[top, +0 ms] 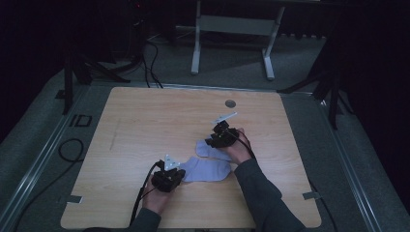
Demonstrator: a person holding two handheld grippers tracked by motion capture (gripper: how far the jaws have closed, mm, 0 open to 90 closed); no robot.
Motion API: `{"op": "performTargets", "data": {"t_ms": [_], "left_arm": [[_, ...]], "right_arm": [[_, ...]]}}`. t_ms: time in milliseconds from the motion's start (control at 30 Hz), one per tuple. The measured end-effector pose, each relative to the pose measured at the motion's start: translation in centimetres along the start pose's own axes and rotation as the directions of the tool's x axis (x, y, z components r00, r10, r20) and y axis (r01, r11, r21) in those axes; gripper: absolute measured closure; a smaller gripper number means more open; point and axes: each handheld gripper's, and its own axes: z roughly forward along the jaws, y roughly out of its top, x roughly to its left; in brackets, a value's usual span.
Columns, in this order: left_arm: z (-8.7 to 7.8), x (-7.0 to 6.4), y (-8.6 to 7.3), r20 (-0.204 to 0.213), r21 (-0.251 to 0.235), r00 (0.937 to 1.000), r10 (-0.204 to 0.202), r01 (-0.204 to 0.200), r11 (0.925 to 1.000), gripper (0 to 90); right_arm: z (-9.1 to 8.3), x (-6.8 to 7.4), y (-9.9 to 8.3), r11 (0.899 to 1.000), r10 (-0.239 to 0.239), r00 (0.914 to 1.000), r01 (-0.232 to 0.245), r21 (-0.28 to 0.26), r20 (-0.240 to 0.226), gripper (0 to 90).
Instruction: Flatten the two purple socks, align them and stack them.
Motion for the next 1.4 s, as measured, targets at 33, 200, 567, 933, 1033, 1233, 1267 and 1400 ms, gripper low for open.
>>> {"op": "performTargets", "data": {"t_ms": [33,200,567,933,1033,1233,1267,1400], "left_arm": [[0.0,0.0,0.0,0.000,0.000,1.0000,-0.001,0.001,1.0000,87.9],[0.0,0.0,0.0,0.001,-0.001,1.0000,-0.002,0.002,1.0000,87.9],[0.0,0.0,0.0,0.002,-0.001,1.0000,-0.002,0.002,1.0000,87.8],[0.0,-0.1,0.0,0.000,-0.001,1.0000,-0.003,0.003,1.0000,87.6],[0.1,-0.1,0.0,0.001,-0.002,1.0000,-0.004,0.004,1.0000,87.6],[0.1,-0.1,0.0,0.003,-0.003,1.0000,-0.005,0.005,1.0000,87.6],[0.1,-0.1,0.0,0.005,-0.003,1.0000,-0.006,0.006,1.0000,87.6],[0.1,0.0,0.0,0.008,-0.003,1.0000,-0.006,0.006,1.0000,87.7]], "right_arm": [[0.2,0.0,0.0,1.000,-0.004,1.0000,0.004,-0.001,0.000,61.6],[1.0,0.0,-0.1,1.000,-0.016,0.9999,0.017,0.021,-0.002,61.2],[2.8,0.6,-0.4,0.992,-0.070,0.9968,0.066,0.108,0.039,55.0],[3.3,0.5,-0.7,0.989,-0.055,0.9970,0.046,0.140,0.055,62.1],[3.3,0.3,-0.7,0.990,-0.048,0.9971,0.040,0.137,0.059,73.6],[3.2,-0.4,-0.7,0.992,-0.002,0.9988,-0.004,0.123,0.049,85.1],[3.2,-0.6,-0.8,0.993,0.012,0.9991,-0.016,0.114,0.040,85.2],[2.0,-0.9,-1.0,0.997,0.029,0.9995,-0.030,0.064,0.012,85.2]]}}
